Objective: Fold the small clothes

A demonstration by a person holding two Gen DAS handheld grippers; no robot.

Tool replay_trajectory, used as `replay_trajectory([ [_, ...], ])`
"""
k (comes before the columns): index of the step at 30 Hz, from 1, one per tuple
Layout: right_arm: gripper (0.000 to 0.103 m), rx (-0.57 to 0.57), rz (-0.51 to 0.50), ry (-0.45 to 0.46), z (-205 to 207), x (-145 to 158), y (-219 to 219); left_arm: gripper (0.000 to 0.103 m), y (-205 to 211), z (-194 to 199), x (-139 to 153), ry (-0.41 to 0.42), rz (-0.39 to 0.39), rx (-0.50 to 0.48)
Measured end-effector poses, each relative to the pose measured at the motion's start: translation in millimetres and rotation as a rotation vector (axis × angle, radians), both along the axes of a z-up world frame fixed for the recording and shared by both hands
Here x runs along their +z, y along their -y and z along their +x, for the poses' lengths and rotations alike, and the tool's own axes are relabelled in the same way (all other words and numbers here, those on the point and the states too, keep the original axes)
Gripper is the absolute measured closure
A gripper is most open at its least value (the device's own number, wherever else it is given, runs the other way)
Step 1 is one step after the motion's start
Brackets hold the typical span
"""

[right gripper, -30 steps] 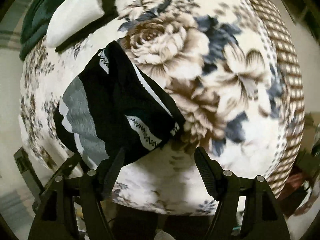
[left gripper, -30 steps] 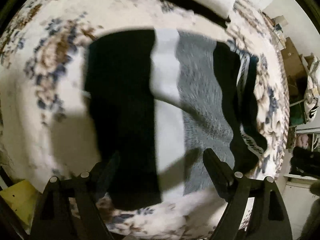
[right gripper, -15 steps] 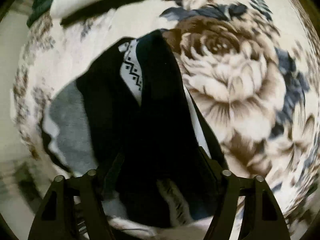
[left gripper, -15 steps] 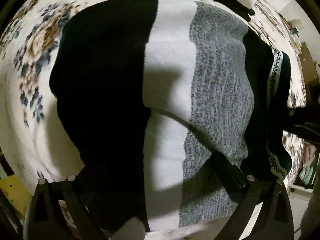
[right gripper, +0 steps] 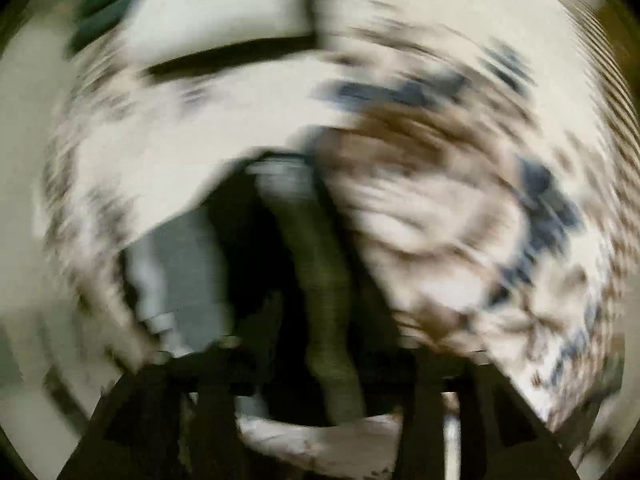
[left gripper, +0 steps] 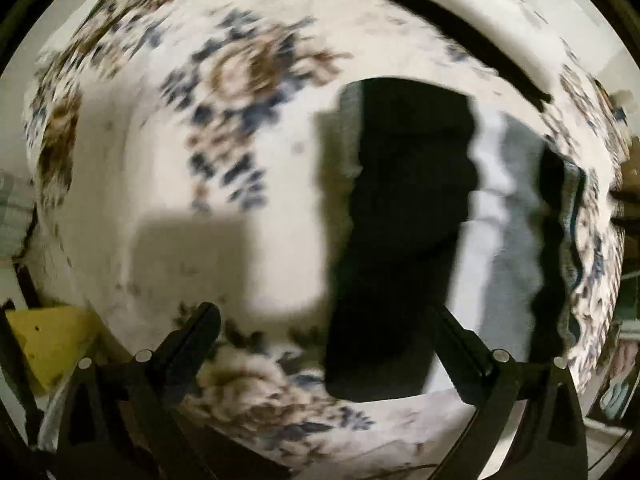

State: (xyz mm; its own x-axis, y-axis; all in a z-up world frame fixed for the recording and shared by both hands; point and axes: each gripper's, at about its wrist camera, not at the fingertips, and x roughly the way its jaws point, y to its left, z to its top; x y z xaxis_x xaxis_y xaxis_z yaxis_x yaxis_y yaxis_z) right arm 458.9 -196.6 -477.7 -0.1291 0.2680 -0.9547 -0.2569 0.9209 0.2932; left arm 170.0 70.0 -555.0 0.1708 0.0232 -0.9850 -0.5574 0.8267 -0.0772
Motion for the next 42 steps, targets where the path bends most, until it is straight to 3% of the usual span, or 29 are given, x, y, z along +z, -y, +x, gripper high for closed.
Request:
replay_trajectory([
  [3,0.047,0.222,0.072,-0.012,-2,8,-80,0.002,-10,-9,-24,0.014,-0.099,0.023],
  [7,0.047,0.506,0.094,-0.033,-9,-12,-199,0.012,-2,-6,-36,0.081,-0.121,-0.023],
  [9,0.047,0.638,0.052,-0.053,-18,-33,-251,0.029,2,-1,-38,0.119,-0.138,-0.045],
  [11,0.047,0.74,0.009,-0.105,-27,-56,-282,0.066,3,2,-41,0.148,-0.173,-0.05],
  [12,0.047,0.783,-0.011,-0.137,-34,-65,-296,0.071,6,5,-42,0.161,-0.189,-0.059],
  [13,0.052,0.82,-0.031,-0.151,-41,-73,-303,0.072,7,7,-42,0.158,-0.183,-0.067],
  [14,0.082,0.853,-0.039,-0.142,-46,-77,-311,0.074,9,9,-42,0.159,-0.172,-0.075],
  [15,0.09,0.865,-0.052,-0.134,-50,-80,-316,0.075,9,5,-41,0.165,-0.173,-0.076],
  [17,0.094,0.816,-0.068,-0.094,-45,-78,-319,0.075,8,3,-43,0.175,-0.177,-0.066],
  [19,0.096,0.689,-0.069,-0.086,-25,-80,-317,0.075,6,1,-46,0.183,-0.186,-0.066],
  [20,0.103,0.646,-0.076,-0.081,-17,-82,-315,0.075,4,-1,-49,0.173,-0.197,-0.067],
  [21,0.103,0.603,-0.114,0.03,-5,-79,-314,0.075,4,-3,-48,0.175,-0.195,-0.066],
  [22,0.103,0.581,-0.119,0.056,2,-78,-315,0.075,4,-3,-46,0.177,-0.195,-0.066],
  [24,0.103,0.513,-0.033,-0.058,19,-80,-312,0.075,2,-4,-40,0.167,-0.189,-0.065],
  [26,0.103,0.507,-0.009,-0.075,25,-70,-306,0.074,-4,-6,-35,0.149,-0.169,-0.059],
  [28,0.095,0.492,0.038,-0.108,30,-54,-289,0.074,-13,-4,-26,0.146,-0.15,-0.038],
  [30,0.055,0.437,0.095,-0.142,36,-35,-256,0.057,-25,-1,-17,0.143,-0.116,-0.017],
  [31,0.049,0.4,0.104,-0.132,39,-26,-235,0.028,-34,5,-12,0.139,-0.097,-0.007],
  [32,0.045,0.351,0.102,-0.116,41,-17,-207,0.012,-39,8,-10,0.139,-0.088,-0.003],
  [37,0.039,0.132,0.034,-0.059,39,1,-81,0.012,-72,42,-3,0.175,-0.039,-0.008],
  [40,0.039,-0.028,-0.02,-0.072,29,-12,3,0.012,-78,65,-5,0.182,-0.017,-0.032],
  [42,0.039,-0.106,-0.01,-0.113,23,-30,35,0.012,-80,79,-10,0.178,-0.017,-0.047],
])
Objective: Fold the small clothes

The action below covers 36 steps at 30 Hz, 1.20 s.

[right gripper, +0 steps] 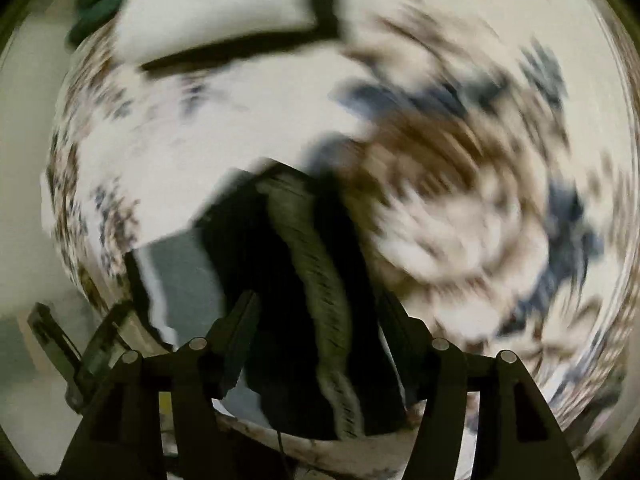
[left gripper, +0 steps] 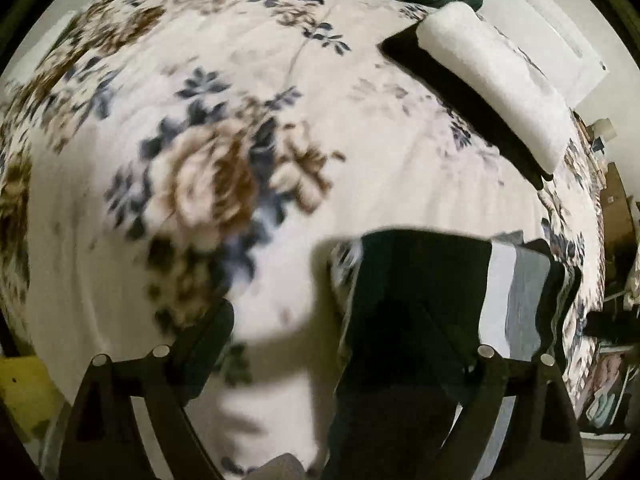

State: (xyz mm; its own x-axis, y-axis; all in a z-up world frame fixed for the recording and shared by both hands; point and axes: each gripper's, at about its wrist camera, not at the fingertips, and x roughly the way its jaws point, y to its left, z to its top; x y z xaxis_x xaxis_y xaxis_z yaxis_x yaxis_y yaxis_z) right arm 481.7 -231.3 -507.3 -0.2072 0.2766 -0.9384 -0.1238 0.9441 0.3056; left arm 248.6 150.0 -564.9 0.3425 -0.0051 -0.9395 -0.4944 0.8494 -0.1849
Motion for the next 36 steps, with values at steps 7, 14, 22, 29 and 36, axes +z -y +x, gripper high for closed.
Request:
replay_trajectory([
  [7,0.036,0.018,0.111,0.074,8,-49,3,0.012,2,35,-18,-0.048,0.01,-0.052],
  [14,0.09,0.002,0.152,0.201,21,-36,-25,0.012,4,37,-14,-0.061,0.05,-0.079],
  [22,0.071,-0.015,0.075,0.116,41,-59,-28,0.012,4,39,-13,-0.072,0.041,-0.055],
  [29,0.049,-0.25,0.101,0.04,-24,-26,68,0.012,12,-12,2,-0.086,0.074,-0.017],
  [36,0.049,-0.392,0.141,-0.099,-101,-59,90,0.012,24,-69,-1,-0.16,0.051,0.055],
])
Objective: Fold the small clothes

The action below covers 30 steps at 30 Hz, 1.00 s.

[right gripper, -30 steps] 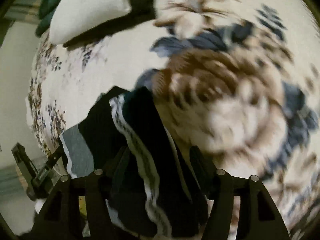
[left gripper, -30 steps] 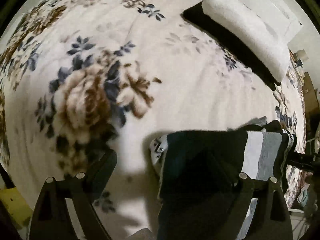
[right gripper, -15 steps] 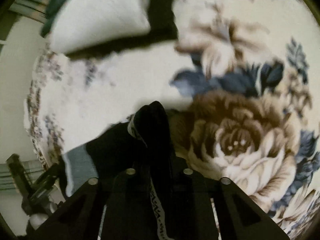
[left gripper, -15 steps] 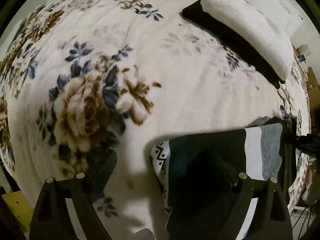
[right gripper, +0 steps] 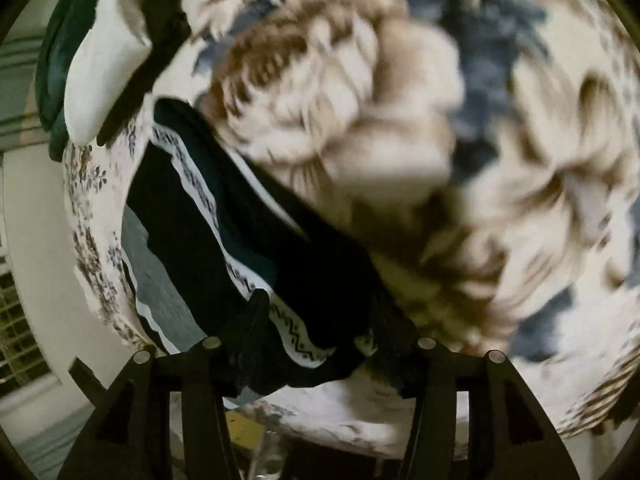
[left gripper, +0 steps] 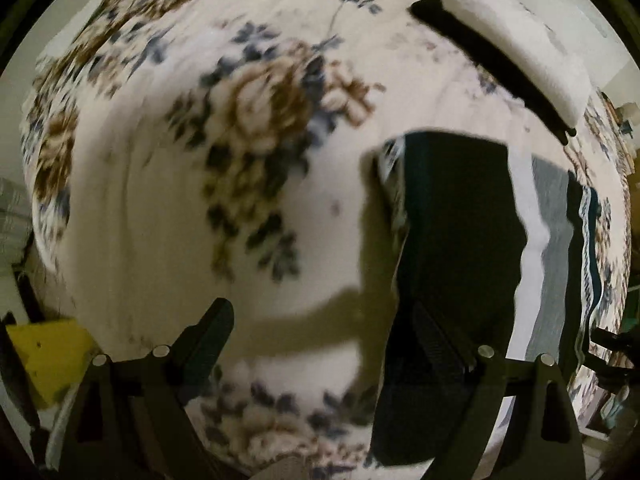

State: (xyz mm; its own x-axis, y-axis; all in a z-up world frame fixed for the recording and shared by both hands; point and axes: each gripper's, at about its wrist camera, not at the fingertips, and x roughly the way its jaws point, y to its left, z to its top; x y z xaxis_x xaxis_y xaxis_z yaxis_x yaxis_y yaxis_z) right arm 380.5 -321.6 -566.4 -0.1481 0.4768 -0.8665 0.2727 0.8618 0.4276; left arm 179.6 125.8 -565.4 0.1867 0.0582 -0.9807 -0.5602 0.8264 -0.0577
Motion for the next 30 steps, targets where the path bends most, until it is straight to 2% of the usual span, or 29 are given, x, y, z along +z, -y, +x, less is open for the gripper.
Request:
replay_trajectory([
  [1,0.049,0.001,-0.01,-0.001,-5,-6,-4,0.012,1,-3,-2,-0.011,-0.001,0.002],
  [2,0.064,0.013,-0.054,0.017,-8,-10,-10,0.012,3,-7,-5,-0.025,-0.001,0.004],
  [3,0.086,0.021,-0.092,0.039,-12,-10,-14,0.012,5,-8,-7,-0.032,-0.004,0.005],
  [7,0.093,0.004,-0.204,0.155,-20,18,-19,0.012,9,-11,-8,-0.027,-0.013,0.0],
  [10,0.093,-0.014,-0.285,0.187,-21,31,-12,0.012,10,-9,-8,-0.02,-0.029,0.001],
  [12,0.092,0.027,-0.294,0.144,-19,16,-12,0.012,7,-6,-8,-0.006,-0.049,0.012],
  [14,0.089,0.066,-0.244,0.07,-15,0,-15,0.012,0,3,-8,0.013,-0.074,0.02],
  [17,0.073,0.084,-0.207,0.031,-10,-3,-16,0.012,-19,23,-12,0.055,-0.122,0.057],
  [20,0.06,0.074,-0.164,0.066,-7,10,-16,0.013,-41,50,-35,0.075,-0.261,0.094],
  [22,0.06,0.072,-0.17,0.073,-7,13,-18,0.013,-52,69,-59,0.069,-0.382,0.12],
  [24,0.06,0.07,-0.176,0.062,-8,9,-21,0.014,-62,78,-69,0.116,-0.439,0.16],
  [27,0.06,0.053,-0.183,0.041,-7,4,-20,0.028,-74,83,-63,0.193,-0.478,0.2],
  [30,0.06,0.052,-0.184,0.055,0,5,-11,0.03,-84,83,-49,0.271,-0.5,0.219],
])
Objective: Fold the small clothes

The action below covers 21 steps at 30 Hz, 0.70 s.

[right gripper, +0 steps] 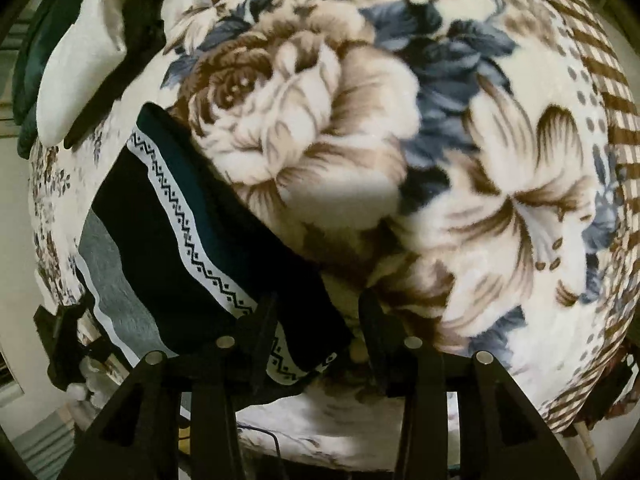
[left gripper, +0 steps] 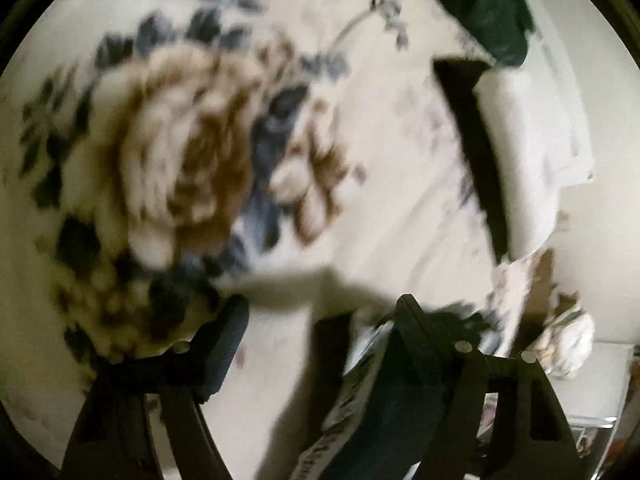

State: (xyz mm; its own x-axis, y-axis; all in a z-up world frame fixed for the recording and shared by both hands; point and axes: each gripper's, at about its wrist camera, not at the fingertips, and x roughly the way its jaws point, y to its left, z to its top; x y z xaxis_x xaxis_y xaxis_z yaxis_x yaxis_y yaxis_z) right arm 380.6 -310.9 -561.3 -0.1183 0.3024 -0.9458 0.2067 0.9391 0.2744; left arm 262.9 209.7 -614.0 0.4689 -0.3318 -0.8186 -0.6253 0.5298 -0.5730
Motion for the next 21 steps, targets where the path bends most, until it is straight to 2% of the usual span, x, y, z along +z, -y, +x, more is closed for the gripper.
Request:
replay_trajectory([
  [2,0.059,0.006,0.027,0.014,12,5,13,0.029,-3,1,8,0.036,-0.005,-0.005],
  [4,0.047,0.022,0.072,0.031,20,8,15,0.027,1,0,15,0.058,-0.012,-0.051],
  [6,0.028,0.056,0.136,0.054,29,10,11,0.027,12,-6,19,0.069,-0.015,-0.105],
  [7,0.026,0.084,0.173,0.06,35,9,8,0.027,19,-11,19,0.069,-0.018,-0.14],
  [11,0.024,0.241,0.319,0.053,67,-17,-16,0.027,46,-45,7,0.052,-0.058,-0.229],
  [15,0.023,0.364,0.438,-0.033,88,-57,-41,0.027,62,-60,-12,0.083,-0.166,-0.21],
  [17,0.021,0.399,0.501,-0.071,91,-72,-49,0.026,69,-53,-19,0.121,-0.208,-0.209],
  [21,0.021,0.457,0.652,-0.125,92,-81,-76,0.021,87,-23,-31,0.149,-0.23,-0.26],
])
